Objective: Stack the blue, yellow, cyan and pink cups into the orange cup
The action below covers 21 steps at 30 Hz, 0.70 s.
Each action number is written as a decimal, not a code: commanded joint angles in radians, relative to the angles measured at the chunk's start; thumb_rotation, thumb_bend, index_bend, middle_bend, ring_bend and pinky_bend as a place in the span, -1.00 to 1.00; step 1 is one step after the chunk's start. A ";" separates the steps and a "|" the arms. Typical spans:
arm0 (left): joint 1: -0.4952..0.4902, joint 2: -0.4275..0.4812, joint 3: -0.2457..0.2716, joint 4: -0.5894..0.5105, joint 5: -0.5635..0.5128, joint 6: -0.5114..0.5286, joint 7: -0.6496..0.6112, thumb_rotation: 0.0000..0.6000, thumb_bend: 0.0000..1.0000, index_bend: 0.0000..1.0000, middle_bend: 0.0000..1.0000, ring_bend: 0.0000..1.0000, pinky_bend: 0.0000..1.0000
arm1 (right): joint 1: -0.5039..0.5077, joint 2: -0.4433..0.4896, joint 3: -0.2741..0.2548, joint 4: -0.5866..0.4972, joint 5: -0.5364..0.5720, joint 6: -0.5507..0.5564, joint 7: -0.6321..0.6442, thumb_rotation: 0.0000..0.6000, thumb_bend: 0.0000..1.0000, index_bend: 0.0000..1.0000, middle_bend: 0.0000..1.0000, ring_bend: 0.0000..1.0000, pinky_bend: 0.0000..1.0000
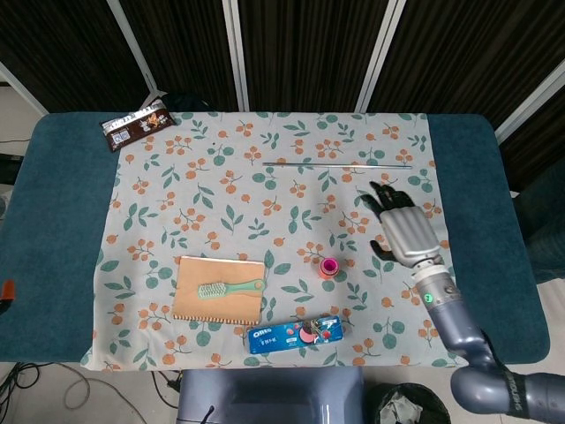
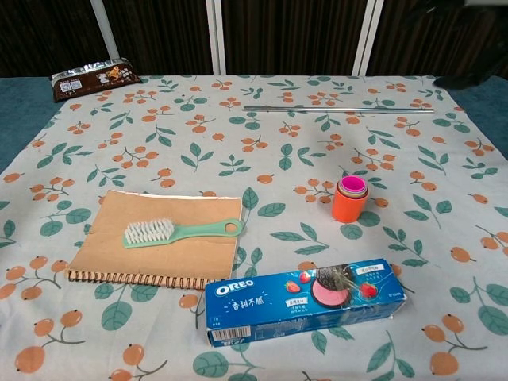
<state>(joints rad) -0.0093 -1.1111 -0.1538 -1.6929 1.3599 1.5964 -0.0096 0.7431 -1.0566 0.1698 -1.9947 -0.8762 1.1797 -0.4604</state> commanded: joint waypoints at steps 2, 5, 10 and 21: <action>0.002 -0.003 0.003 -0.001 0.002 0.004 0.006 1.00 -0.27 -0.73 -0.94 -1.00 -0.53 | -0.202 0.091 -0.087 -0.062 -0.251 0.207 0.123 1.00 -0.31 -0.90 -1.00 -0.96 -0.74; 0.003 -0.005 0.003 -0.003 0.004 0.007 0.011 1.00 -0.27 -0.73 -0.94 -1.00 -0.53 | -0.316 0.078 -0.166 -0.035 -0.411 0.332 0.162 1.00 -0.31 -0.92 -1.00 -0.97 -0.76; 0.004 -0.009 0.005 -0.004 0.010 0.014 0.018 1.00 -0.27 -0.73 -0.94 -1.00 -0.58 | -0.482 -0.008 -0.268 0.098 -0.626 0.519 0.185 1.00 -0.34 -0.92 -1.00 -1.00 -0.78; 0.003 -0.006 0.000 0.002 0.009 0.013 0.005 1.00 -0.27 -0.73 -0.94 -1.00 -0.63 | -0.619 -0.123 -0.310 0.286 -0.684 0.574 0.161 1.00 -0.34 -0.92 -1.00 -1.00 -0.80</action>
<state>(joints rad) -0.0065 -1.1171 -0.1542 -1.6909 1.3684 1.6095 -0.0042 0.1320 -1.1756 -0.1355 -1.7150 -1.5621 1.7601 -0.3070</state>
